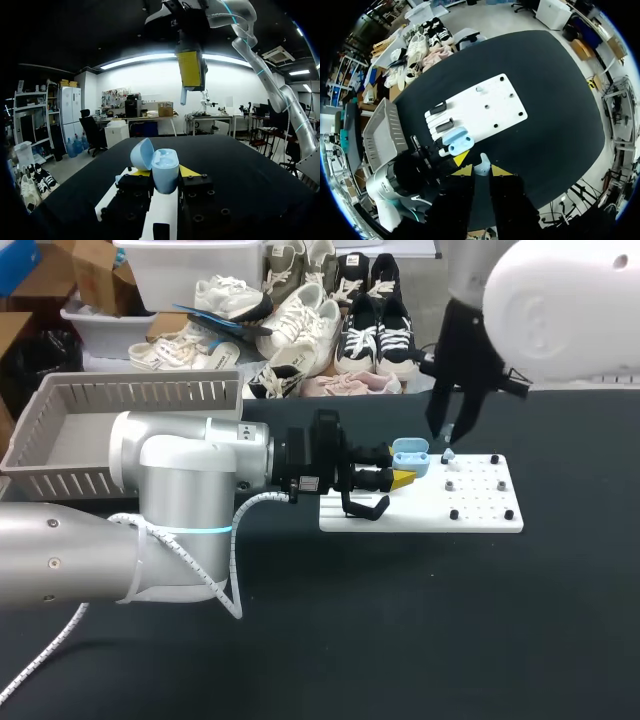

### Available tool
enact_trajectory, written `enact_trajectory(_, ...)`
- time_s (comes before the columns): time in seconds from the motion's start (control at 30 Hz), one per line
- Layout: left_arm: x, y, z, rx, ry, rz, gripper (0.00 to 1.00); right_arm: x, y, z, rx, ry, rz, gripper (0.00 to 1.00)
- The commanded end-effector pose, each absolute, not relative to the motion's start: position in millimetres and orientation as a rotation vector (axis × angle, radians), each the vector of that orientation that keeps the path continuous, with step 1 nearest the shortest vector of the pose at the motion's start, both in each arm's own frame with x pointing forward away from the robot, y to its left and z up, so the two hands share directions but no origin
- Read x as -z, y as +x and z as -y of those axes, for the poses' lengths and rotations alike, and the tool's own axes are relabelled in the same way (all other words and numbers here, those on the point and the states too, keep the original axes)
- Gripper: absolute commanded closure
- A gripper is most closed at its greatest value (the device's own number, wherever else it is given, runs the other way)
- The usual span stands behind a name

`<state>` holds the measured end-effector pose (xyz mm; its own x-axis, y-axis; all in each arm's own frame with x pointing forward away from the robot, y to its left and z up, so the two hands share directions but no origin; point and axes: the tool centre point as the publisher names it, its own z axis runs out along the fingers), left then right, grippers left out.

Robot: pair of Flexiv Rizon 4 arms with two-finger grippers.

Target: Pick up each earbud case from the left stands, insert the matching earbuds, close the lid, and place the case in the box.

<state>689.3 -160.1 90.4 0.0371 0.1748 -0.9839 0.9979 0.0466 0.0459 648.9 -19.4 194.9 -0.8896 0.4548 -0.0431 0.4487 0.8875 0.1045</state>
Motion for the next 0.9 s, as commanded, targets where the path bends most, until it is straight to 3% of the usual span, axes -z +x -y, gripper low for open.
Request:
enact_trajectory(0.03,-89.9,688.0,160.2,1.049,1.313,-1.327,1.0,-191.0,647.0,7.5,-0.108,0.725,-2.958,1.0)
enact_trajectory(0.9,-89.9,688.0,160.2,1.049,1.313,-1.327,1.0,-160.1,671.5,-10.3,0.097,0.719,-3.03,1.0)
